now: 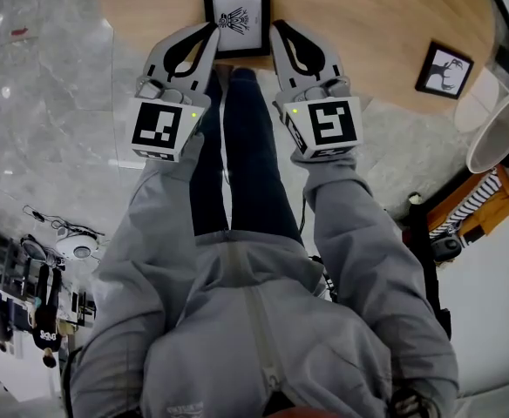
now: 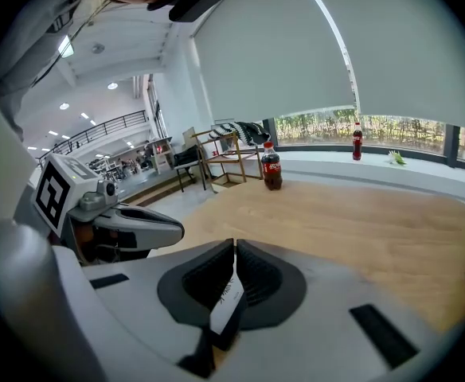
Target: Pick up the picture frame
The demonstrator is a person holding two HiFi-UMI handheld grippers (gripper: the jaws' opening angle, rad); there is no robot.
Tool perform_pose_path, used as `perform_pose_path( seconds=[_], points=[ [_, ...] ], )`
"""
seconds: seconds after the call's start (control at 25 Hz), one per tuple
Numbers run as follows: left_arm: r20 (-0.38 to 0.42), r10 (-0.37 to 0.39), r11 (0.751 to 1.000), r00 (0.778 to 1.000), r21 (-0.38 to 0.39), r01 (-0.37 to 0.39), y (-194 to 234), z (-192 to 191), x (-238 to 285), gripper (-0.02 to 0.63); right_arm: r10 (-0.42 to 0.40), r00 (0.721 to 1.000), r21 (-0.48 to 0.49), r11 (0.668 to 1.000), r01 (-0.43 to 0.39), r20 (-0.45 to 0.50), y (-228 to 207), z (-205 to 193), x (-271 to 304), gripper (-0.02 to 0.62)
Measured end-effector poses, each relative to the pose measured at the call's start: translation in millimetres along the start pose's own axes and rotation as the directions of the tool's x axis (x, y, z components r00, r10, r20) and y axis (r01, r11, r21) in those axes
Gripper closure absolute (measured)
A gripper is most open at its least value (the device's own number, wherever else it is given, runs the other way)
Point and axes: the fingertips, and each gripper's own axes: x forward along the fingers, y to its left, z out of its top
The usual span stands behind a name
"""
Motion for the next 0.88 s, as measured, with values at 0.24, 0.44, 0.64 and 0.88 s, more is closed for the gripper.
perform_pose_path(
  seconds=[0.24, 0.44, 0.64, 0.88],
  points=[
    [-0.038, 0.008, 0.999, 0.999, -0.037, -0.01, 8, -19, 9, 0.588, 0.001, 0.999, 0.007, 1.0, -0.001, -0.037, -5, -16, 9, 0.561],
    [-0.071, 0.009, 0.999, 0.997, -0.043, -0.012, 9, -30, 12, 0.588, 0.006, 0.997, -0.002, 1.0, -0.006, -0.081, -7, -32, 14, 0.56],
    [-0.106, 0.006, 0.997, 0.994, -0.074, -0.014, 12, -42, 16, 0.588, 0.016, 0.989, -0.017, 1.0, -0.019, -0.147, -7, -50, 26, 0.56],
    [-0.133, 0.003, 0.995, 0.991, -0.099, -0.016, 17, -57, 18, 0.588, 0.005, 0.976, 0.03, 1.0, 0.001, -0.218, -10, -67, 38, 0.547]
  ],
)
